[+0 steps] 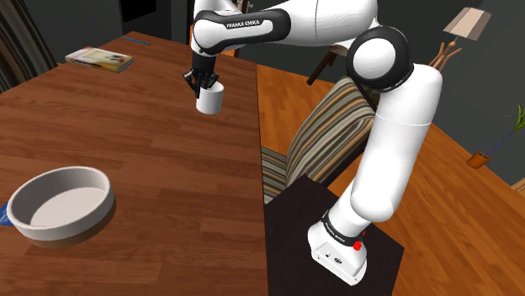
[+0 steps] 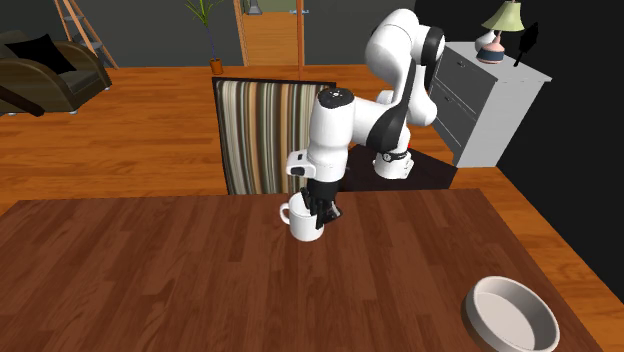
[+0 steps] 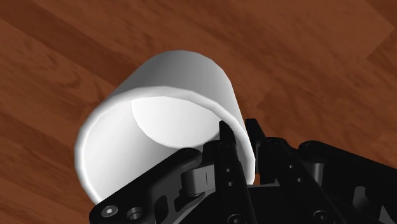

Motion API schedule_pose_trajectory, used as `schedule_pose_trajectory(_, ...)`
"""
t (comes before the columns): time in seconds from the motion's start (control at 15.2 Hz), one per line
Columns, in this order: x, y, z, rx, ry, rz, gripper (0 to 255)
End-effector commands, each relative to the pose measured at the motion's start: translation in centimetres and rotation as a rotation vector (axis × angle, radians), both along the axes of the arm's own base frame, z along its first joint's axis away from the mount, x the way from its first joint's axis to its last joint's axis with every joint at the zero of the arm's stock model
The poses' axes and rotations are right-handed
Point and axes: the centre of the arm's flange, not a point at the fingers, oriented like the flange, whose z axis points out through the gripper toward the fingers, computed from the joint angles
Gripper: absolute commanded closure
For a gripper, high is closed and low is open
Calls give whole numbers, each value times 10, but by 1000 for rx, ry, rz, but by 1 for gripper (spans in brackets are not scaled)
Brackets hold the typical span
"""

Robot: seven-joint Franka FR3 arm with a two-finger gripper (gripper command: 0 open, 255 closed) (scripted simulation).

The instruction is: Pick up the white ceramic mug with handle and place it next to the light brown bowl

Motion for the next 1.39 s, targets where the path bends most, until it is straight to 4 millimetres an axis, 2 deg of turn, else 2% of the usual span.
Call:
schedule_pose_trajectory(0.0,-1,0,11,0,0,0,255)
schedule_pose_trajectory(0.86,-1,0,78,0,0,0,255)
schedule_pose_trajectory(1.32,-58,72,79,0,0,0,255)
